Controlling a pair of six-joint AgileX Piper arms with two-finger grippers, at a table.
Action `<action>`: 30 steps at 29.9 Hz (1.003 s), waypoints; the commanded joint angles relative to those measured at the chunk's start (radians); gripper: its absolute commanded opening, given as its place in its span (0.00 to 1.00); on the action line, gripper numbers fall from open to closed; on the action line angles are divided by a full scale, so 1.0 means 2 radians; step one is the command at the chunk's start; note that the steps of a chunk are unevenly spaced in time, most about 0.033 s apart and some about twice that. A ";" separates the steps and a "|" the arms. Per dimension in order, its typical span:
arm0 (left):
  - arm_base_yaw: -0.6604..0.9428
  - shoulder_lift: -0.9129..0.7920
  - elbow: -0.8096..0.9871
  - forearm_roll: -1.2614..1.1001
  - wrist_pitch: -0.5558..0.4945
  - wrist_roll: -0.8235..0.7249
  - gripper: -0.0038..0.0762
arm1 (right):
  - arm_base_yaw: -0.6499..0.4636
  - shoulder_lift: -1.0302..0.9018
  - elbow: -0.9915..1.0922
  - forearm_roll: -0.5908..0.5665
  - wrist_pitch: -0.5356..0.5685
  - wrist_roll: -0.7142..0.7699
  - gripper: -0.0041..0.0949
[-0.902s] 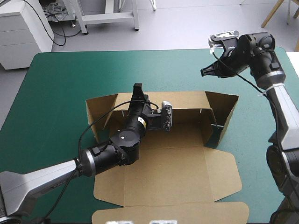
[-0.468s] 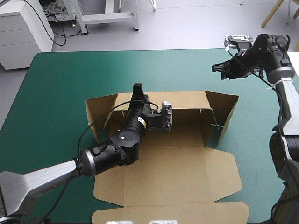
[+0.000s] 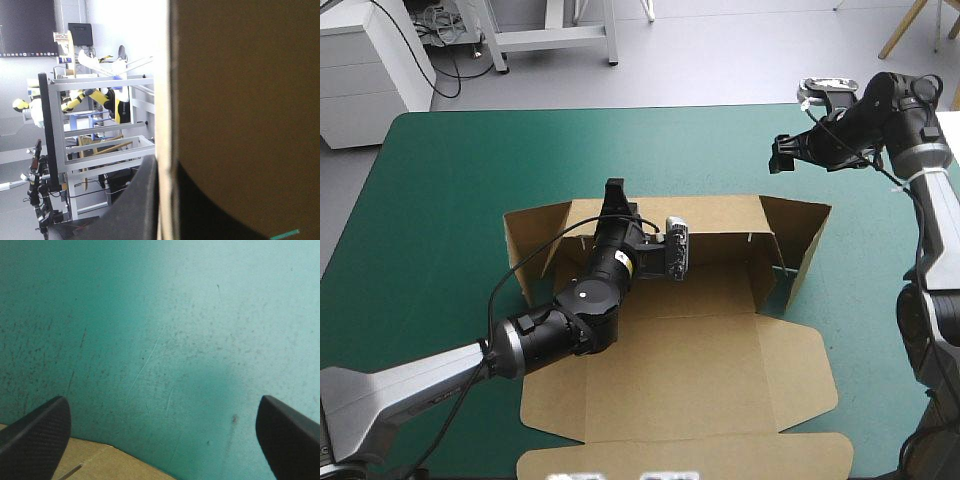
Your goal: Fold the box
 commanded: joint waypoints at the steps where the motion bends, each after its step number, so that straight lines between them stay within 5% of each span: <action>1: -0.004 -0.019 -0.009 0.013 0.003 -0.007 0.04 | -0.003 -0.031 -0.009 0.007 -0.010 0.002 0.98; 20: -0.004 -0.019 -0.009 0.012 0.024 -0.007 0.04 | -0.003 -0.173 0.189 -0.046 -0.010 -0.004 0.96; 25: -0.004 -0.019 -0.009 0.012 0.024 -0.007 0.04 | -0.003 -0.200 0.245 -0.018 -0.022 -0.029 0.96; 30: -0.004 -0.019 -0.009 0.010 0.024 -0.007 0.04 | -0.003 -0.246 0.319 0.039 -0.093 -0.104 0.96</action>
